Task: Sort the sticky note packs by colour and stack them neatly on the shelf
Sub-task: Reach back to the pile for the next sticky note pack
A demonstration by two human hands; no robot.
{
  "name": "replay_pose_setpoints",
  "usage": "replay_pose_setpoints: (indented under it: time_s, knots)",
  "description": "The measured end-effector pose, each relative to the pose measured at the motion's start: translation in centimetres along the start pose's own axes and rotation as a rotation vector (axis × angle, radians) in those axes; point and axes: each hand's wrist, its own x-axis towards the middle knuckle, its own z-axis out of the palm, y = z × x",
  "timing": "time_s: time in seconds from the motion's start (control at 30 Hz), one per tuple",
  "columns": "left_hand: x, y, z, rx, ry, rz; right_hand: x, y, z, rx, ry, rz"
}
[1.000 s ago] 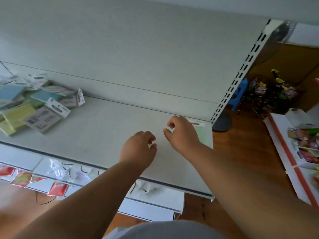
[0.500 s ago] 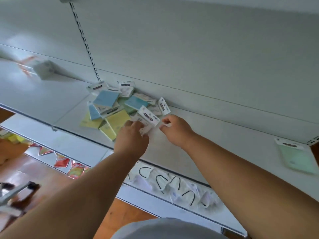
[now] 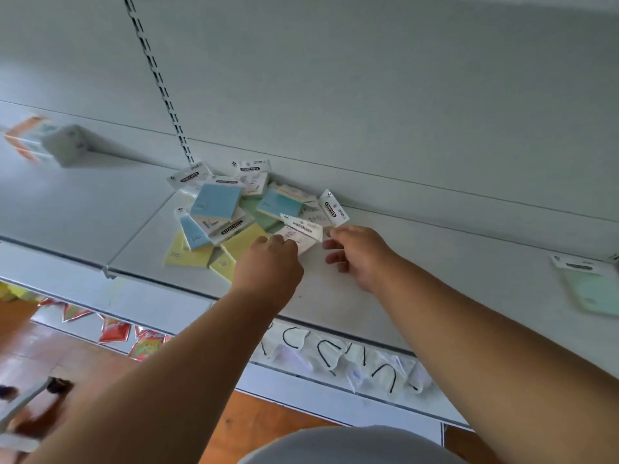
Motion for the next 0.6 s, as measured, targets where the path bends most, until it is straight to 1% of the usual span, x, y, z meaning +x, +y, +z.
replay_pose_setpoints:
  time_s: [0.07,0.1,0.13,0.17,0.2,0.23,0.27,0.3,0.37,0.47,0.5,0.53,0.6]
  knots:
    - [-0.1,-0.4,-1.0,-0.162,0.116,-0.05,-0.5,0.0,-0.9,0.002,0.033,-0.02]
    - [-0.3,-0.4,-1.3,-0.268,0.162,-0.106,-0.8,0.1,-1.5,0.01,0.029,-0.027]
    - [-0.4,-0.1,-1.6,-0.431,0.175,-0.192,-1.1,0.2,-2.0,0.022,0.011,-0.024]
    - [-0.3,0.6,-1.9,-0.666,0.145,-0.302,-1.4,0.3,-2.6,0.034,-0.007,-0.018]
    - [-0.2,1.6,-2.0,-0.964,0.07,-0.42,-1.7,0.3,-3.3,0.044,-0.013,-0.014]
    - [-0.3,3.1,-1.9,-1.266,-0.035,-0.525,-2.0,0.4,-4.1,0.057,0.002,-0.015]
    - [-0.4,4.6,-1.7,-1.51,-0.141,-0.597,-2.4,0.4,-5.1,0.07,0.031,-0.018]
    - [-0.5,6.0,-1.3,-1.643,-0.223,-0.624,-2.9,0.4,-6.2,0.081,0.071,-0.03]
    - [-0.9,8.6,-0.3,-1.685,-0.334,-0.608,-3.6,0.8,-8.8,0.098,0.158,-0.069]
    - [-1.0,12.0,1.3,-1.609,-0.473,-0.52,-4.6,2.4,-13.0,0.023,0.3,-0.162]
    - [-1.0,13.1,1.7,-1.516,-0.498,-0.454,-4.8,2.9,-14.3,-0.034,0.356,-0.186]
    - [-1.1,14.3,2.0,-1.371,-0.506,-0.368,-5.1,3.5,-15.5,-0.084,0.408,-0.201]
    - [-1.2,16.8,2.7,-1.113,-0.486,-0.24,-5.6,4.4,-18.1,-0.205,0.491,-0.213]
